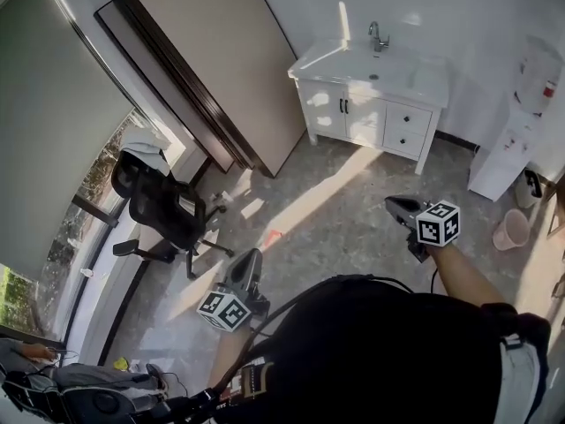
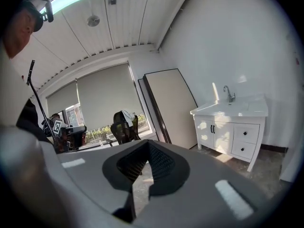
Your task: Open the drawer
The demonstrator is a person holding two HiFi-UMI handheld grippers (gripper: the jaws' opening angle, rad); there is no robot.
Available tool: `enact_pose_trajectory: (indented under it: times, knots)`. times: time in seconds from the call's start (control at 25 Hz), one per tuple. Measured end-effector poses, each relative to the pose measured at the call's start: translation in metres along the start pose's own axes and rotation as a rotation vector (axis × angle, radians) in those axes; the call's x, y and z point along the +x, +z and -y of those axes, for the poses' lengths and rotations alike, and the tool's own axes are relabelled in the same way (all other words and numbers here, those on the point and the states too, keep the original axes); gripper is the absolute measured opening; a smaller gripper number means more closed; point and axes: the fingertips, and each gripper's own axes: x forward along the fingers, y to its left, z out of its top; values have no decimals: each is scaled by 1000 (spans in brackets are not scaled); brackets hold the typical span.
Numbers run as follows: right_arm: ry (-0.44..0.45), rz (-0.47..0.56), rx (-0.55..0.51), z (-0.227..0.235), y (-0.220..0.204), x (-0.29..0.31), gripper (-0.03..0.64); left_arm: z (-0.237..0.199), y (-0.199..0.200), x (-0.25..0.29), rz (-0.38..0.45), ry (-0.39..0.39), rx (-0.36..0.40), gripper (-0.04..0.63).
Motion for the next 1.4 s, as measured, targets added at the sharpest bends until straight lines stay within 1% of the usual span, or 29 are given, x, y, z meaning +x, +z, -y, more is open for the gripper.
enact_pose_trajectory:
  times: [0.2, 0.36, 0.52, 0.72, 0.88, 0.96, 1.08, 1.28, 1.4]
  knots:
    - [-40, -13, 20, 25, 0, 22, 2, -37, 4, 33, -12, -22, -22, -9]
    - [-96, -7, 27, 38, 13, 49, 2, -70, 15, 69, -28, -90, -37, -9]
    - [-140, 25, 14, 37, 44, 95, 2, -120, 47, 96, -40, -154, -18, -9]
    - [-185, 49, 19, 28, 74, 158, 2, -193, 93, 114, -40, -194, -8, -9]
    - [-200, 44, 18, 18, 85, 208, 2, -248, 112, 123, -60, -207, -14, -9]
    - [-206, 41, 20, 15, 88, 228, 2, -268, 117, 128, -72, -216, -18, -9]
    - [-212, 10, 15, 16, 89, 255, 2, -296, 120, 136, -64, -224, -36, -9]
    - [-210, -5, 11, 34, 103, 285, 2, -328, 121, 150, -57, -199, -67, -9]
    - [-185, -6, 11, 52, 113, 305, 2, -341, 121, 166, -59, -171, -74, -9]
